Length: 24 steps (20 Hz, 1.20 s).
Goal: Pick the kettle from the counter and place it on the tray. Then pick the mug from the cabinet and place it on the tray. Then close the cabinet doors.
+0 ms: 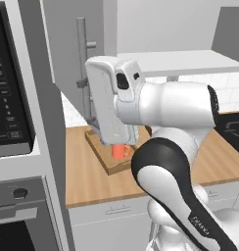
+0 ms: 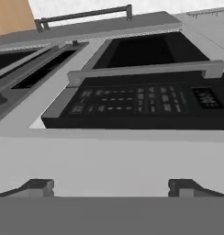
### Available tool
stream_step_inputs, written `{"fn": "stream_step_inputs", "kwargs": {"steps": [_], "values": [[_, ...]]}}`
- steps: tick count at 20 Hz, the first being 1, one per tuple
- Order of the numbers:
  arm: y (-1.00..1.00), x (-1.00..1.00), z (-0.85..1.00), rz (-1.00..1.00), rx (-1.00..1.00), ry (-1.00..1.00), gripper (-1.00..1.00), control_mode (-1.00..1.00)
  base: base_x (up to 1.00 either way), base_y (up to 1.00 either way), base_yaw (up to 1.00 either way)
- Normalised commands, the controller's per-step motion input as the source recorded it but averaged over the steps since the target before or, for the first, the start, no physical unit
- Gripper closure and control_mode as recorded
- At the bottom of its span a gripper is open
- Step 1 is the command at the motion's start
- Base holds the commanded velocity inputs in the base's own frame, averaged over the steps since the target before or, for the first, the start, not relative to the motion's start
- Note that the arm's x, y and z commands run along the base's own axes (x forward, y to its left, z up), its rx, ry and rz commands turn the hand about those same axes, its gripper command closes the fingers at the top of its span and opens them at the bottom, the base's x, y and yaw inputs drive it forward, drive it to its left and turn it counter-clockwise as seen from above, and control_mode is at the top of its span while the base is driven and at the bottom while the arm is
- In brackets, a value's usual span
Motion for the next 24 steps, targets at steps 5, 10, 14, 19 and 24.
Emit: {"fn": "stream_step_inputs", "kwargs": {"steps": [5,10,14,19,24], "values": [[-0.56,0.71,-0.11,-0.2,-0.06,0.14,-1.0,-1.0,0.0,0.0,0.0],[-0.48,0.79,-0.19,-0.17,-0.06,0.09,-1.0,-1.0,0.0,0.0,0.0],[-0.45,0.83,-0.26,-0.21,-0.07,0.06,-1.0,-1.0,0.0,0.0,0.0],[-0.46,0.85,-0.31,-0.19,-0.03,0.03,-1.0,-1.0,0.0,0.0,0.0],[-0.32,0.98,-0.41,-0.1,-0.01,0.04,-1.0,-1.0,0.0,0.0,0.0]]}}
